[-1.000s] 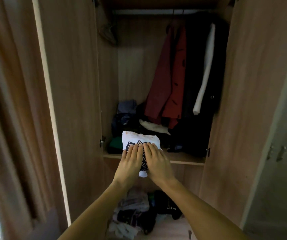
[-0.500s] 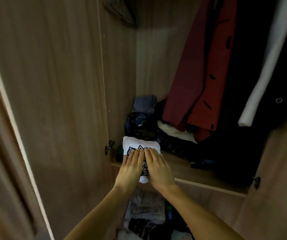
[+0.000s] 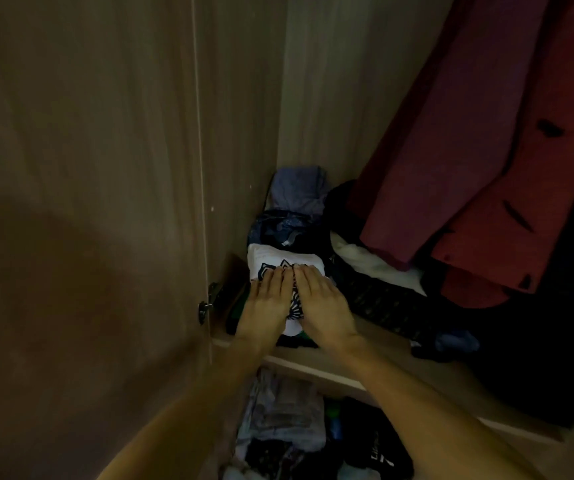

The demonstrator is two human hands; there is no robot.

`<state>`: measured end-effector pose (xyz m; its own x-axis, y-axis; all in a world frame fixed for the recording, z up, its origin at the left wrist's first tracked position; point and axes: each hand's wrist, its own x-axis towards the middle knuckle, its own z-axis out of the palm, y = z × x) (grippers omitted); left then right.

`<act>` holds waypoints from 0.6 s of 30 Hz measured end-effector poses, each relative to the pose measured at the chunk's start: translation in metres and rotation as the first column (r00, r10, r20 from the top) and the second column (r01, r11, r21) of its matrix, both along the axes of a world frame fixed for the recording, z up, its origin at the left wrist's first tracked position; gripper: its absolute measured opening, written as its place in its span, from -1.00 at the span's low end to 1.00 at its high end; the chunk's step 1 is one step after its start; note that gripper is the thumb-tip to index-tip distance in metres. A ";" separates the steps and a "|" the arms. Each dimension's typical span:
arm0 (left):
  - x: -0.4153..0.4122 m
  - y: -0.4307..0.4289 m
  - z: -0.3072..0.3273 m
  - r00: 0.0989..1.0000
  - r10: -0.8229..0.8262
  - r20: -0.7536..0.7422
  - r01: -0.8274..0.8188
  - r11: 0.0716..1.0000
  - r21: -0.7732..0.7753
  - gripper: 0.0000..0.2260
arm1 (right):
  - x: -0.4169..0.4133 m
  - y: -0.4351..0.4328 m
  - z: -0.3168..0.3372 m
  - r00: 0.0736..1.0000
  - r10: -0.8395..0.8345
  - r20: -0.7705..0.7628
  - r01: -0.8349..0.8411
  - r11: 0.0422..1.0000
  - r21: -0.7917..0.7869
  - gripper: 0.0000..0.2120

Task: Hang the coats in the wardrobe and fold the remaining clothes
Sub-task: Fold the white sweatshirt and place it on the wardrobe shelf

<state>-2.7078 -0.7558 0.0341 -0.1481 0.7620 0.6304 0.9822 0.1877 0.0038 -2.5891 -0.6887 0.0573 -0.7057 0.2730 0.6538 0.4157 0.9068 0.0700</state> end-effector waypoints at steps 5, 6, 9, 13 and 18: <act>-0.031 0.051 -0.014 0.996 0.068 0.051 -0.068 0.998 -0.017 -0.35 | -0.039 0.062 -0.018 0.998 0.020 0.057 -0.018 0.999 -0.046 -0.23; -0.033 0.059 -0.021 0.990 0.116 0.076 -0.111 0.991 -0.068 -0.29 | -0.045 0.072 -0.028 0.995 -0.006 0.098 0.012 0.998 -0.054 -0.17; -0.036 0.078 -0.065 0.942 0.296 0.161 -0.233 0.917 -0.325 -0.10 | -0.056 0.085 -0.077 0.962 -0.053 0.266 0.108 0.974 -0.198 0.01; -0.043 0.083 -0.102 0.954 0.220 0.204 -0.116 0.898 -0.425 0.00 | -0.052 0.095 -0.119 0.970 0.050 0.237 0.040 0.932 -0.359 -0.10; -0.062 0.087 -0.099 0.957 0.141 0.254 -0.061 0.952 -0.300 -0.09 | -0.051 0.108 -0.107 0.983 0.102 0.152 -0.035 0.920 -0.390 -0.27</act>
